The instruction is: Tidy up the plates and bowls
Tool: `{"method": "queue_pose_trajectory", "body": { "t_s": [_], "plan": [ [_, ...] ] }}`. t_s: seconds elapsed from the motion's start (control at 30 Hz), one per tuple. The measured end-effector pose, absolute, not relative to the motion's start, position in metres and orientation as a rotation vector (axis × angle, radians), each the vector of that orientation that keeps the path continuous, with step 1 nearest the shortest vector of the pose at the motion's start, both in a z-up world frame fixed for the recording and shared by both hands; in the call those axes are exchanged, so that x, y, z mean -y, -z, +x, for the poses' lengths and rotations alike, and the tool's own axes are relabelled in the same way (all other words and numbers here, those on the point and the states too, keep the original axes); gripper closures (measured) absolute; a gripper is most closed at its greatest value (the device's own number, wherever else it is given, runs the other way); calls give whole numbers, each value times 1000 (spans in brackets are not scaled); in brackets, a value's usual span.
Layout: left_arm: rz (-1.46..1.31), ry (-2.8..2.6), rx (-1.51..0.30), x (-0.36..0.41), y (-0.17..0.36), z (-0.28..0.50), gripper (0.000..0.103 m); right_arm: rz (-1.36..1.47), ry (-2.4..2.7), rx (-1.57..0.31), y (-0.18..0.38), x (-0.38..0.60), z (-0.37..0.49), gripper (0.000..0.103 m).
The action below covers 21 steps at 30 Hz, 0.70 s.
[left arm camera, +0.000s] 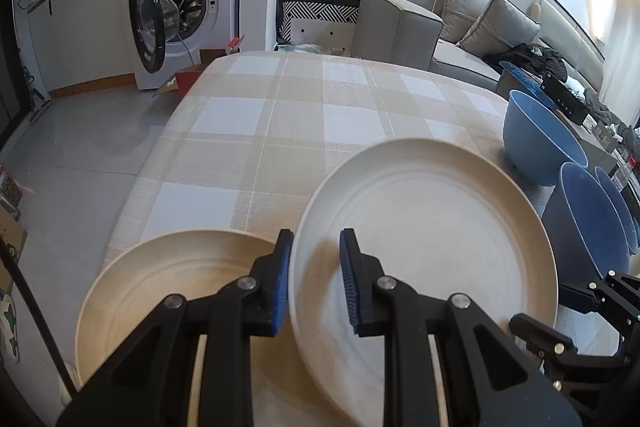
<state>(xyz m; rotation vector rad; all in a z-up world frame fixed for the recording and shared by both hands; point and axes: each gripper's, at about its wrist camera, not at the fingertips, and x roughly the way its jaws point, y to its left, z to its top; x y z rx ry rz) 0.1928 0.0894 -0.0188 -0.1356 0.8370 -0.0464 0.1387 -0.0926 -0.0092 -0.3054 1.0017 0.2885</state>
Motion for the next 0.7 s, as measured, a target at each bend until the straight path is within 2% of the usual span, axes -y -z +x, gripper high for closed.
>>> {"method": "queue_pose_trajectory", "body": {
  "t_s": [0.2,0.33,0.57,0.67,0.7],
  "plan": [
    [-147,57,-833,-88,19,193,82,-333,-288,-943,-2,97,129,53],
    [-138,80,-831,-80,19,193,82,-311,-315,-894,-14,103,120,35],
    [-102,154,-836,-55,19,189,81,-296,-318,-861,-23,109,115,26],
    [-75,165,-834,-48,17,185,78,-290,-332,-854,-23,110,115,24],
    [-75,160,-833,-48,15,183,74,-289,-335,-849,-23,110,114,21]
  ]
}}
